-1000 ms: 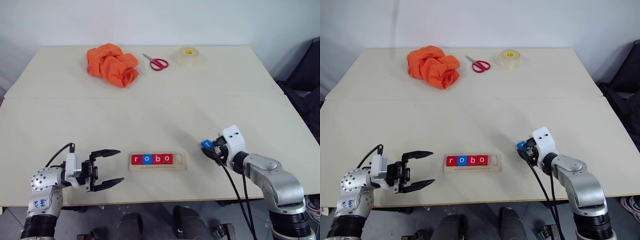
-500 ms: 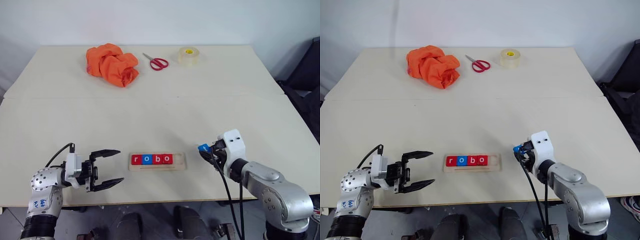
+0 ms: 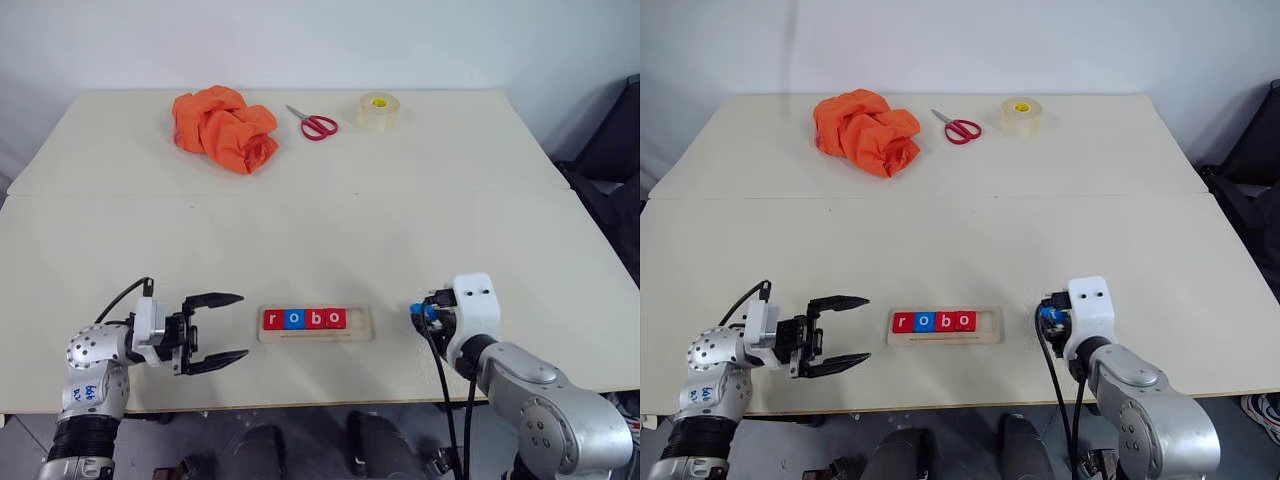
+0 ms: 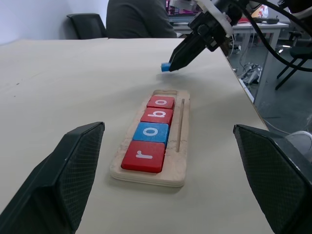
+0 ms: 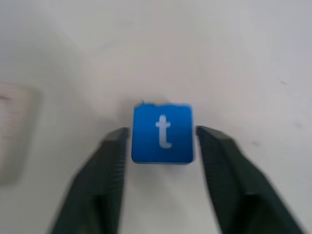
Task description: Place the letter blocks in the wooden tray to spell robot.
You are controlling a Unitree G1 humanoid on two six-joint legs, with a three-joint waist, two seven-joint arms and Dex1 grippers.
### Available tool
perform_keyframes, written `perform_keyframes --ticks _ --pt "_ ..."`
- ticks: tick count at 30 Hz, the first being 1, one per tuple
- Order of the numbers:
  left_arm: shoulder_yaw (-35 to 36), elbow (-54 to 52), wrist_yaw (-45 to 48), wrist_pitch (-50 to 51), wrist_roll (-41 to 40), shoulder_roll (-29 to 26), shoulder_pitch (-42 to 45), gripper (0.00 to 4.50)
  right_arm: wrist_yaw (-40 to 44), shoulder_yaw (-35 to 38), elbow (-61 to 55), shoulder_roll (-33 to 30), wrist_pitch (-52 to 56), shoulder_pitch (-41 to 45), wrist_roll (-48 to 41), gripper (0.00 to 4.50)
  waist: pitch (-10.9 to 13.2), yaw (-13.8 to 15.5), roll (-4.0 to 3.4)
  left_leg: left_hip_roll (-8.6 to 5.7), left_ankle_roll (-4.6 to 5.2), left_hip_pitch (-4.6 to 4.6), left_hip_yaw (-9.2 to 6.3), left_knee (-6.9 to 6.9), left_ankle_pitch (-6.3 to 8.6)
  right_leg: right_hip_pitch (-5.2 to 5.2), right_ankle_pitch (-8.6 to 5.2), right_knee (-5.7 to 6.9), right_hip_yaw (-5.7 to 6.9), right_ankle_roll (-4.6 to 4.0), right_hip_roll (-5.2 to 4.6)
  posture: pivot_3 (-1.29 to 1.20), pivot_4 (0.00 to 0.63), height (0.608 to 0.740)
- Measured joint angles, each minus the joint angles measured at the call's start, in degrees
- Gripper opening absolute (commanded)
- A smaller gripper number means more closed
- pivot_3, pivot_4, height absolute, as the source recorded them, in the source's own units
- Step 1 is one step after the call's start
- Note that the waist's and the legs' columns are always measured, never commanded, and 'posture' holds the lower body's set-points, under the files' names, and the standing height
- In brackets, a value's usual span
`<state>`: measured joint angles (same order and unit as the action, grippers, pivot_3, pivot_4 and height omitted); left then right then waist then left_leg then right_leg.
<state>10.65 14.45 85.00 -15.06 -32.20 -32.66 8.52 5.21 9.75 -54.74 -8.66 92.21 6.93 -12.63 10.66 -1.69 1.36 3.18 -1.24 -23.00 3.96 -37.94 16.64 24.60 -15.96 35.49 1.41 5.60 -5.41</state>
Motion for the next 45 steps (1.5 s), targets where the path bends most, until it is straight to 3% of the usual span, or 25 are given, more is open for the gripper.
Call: perform_keyframes --ticks 4,8,13,16,24,30,38,41,45 --pt "0.0 0.3 0.3 0.0 0.2 0.0 0.3 4.5 0.6 -0.4 -0.5 -0.1 0.0 0.3 -0.2 4.48 0.0 0.0 0.0 0.01 0.0 0.0 -0.03 0.0 0.0 0.0 0.0 0.0 0.02 0.0 0.01 0.0 0.15 0.74" --pt "-0.3 0.4 0.3 0.0 0.5 0.0 0.6 4.5 5.4 -0.7 -0.7 -6.2 -0.5 1.5 -2.6 4.48 0.0 0.0 0.0 -0.02 0.01 -0.03 -0.03 0.0 0.0 -0.02 0.0 -0.06 0.01 0.0 -0.01 0.0 0.15 0.74" --pt "-0.4 0.6 0.3 -0.2 0.6 0.2 0.8 4.5 19.1 -1.3 2.8 -23.6 -8.0 2.4 -8.8 4.48 0.0 0.1 -0.01 -0.04 0.03 -0.07 -0.05 0.01 0.01 -0.04 0.0 -0.18 0.05 0.0 0.0 0.0 0.15 0.74" --pt "-0.4 0.8 0.2 -0.5 0.7 0.5 0.8 4.5 28.2 -3.5 9.8 -35.3 -18.4 3.6 -9.6 4.48 0.0 0.1 0.0 -0.04 0.04 -0.07 -0.04 0.0 0.01 -0.06 0.0 -0.23 0.06 0.02 0.03 0.0 0.15 0.74" --pt "-0.4 -0.5 -1.1 -0.7 0.7 0.9 -1.6 4.5 49.3 -12.2 27.3 -52.3 -47.3 3.8 -6.0 4.48 0.0 0.1 0.0 -0.04 0.05 -0.07 0.04 0.0 0.03 -0.05 0.11 -0.29 0.0 0.27 0.05 0.0 0.15 0.74" --pt "0.2 -4.0 -3.3 -0.7 0.7 1.1 -5.8 4.5 59.0 -20.8 41.1 -53.1 -62.5 13.0 0.5 4.48 0.0 0.1 -0.01 0.0 0.04 -0.04 0.1 -0.03 0.02 -0.03 0.14 -0.27 -0.04 0.31 0.04 0.0 0.15 0.74" --pt "0.8 -8.7 -6.2 -0.7 0.6 1.1 -10.6 4.5 66.1 -27.4 53.3 -48.9 -72.6 21.8 7.0 4.48 0.0 0.1 -0.03 0.0 0.02 -0.05 0.11 -0.03 0.04 -0.03 0.13 -0.27 -0.02 0.28 0.01 0.0 0.15 0.74" --pt "0.9 -9.5 -6.8 -0.7 0.6 1.1 -11.6 4.5 68.0 -28.5 54.8 -48.2 -74.3 23.5 8.5 3.86 0.0 0.1 -0.03 -0.02 0.01 -0.03 0.11 -0.06 0.04 -0.05 0.14 -0.25 -0.02 0.29 -0.02 0.0 0.15 0.74" --pt "1.3 -9.7 -7.5 -0.7 0.5 1.1 -12.0 4.5 69.9 -29.4 55.9 -47.1 -75.8 24.6 9.5 2.53 0.0 0.0 0.01 -0.01 0.0 0.07 0.12 -0.12 0.03 -0.12 0.16 -0.18 -0.05 0.22 -0.03 0.0 0.15 0.74"
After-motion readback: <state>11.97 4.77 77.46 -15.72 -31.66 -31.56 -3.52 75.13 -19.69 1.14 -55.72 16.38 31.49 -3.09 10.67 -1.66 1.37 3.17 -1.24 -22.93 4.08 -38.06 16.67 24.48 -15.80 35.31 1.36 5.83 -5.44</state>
